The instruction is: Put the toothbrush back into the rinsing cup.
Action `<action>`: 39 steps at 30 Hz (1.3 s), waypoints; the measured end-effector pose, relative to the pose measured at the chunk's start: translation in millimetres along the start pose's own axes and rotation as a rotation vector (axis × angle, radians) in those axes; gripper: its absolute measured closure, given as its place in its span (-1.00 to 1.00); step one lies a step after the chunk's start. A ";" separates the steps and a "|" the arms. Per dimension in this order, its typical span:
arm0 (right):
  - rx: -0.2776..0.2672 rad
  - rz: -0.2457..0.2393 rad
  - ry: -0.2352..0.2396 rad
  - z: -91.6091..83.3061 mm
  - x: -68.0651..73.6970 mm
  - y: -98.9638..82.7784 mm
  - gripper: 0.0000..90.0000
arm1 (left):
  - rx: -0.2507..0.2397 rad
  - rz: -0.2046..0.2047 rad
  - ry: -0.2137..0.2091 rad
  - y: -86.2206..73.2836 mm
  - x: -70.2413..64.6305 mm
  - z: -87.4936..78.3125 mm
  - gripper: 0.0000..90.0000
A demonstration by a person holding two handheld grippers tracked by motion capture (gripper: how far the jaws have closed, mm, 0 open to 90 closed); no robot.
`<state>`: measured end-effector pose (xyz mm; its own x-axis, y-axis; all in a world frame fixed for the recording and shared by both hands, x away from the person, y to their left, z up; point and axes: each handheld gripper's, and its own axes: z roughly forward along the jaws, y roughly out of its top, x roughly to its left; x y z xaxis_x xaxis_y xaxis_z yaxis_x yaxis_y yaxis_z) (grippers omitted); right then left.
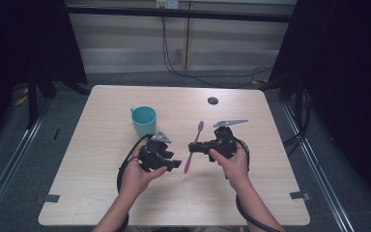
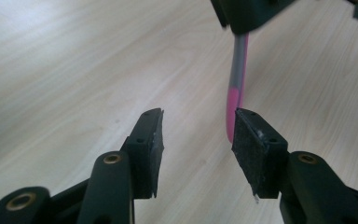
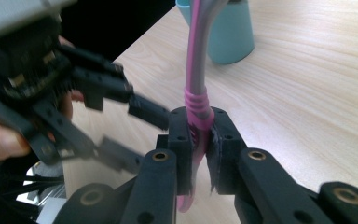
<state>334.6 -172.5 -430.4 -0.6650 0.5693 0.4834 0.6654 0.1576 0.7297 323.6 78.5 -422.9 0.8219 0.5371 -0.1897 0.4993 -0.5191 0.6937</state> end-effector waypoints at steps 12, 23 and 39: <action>0.039 -0.030 0.020 3.5 5.6 -1.3 0.81 | -0.061 0.013 0.018 26.9 1.6 -18.8 0.20; 0.049 -0.042 0.032 3.7 8.4 -0.3 0.81 | -0.088 0.024 -0.012 53.4 -10.4 -18.8 0.22; 0.071 -0.067 0.038 7.1 14.2 0.0 0.81 | -0.101 0.009 -0.051 62.2 -13.0 -9.4 0.29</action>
<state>327.6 -158.6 -427.0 -0.7204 0.5250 0.4531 0.6401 0.2520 0.7257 341.4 45.4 -370.8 0.8405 0.4968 -0.2163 0.4636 -0.4526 0.7617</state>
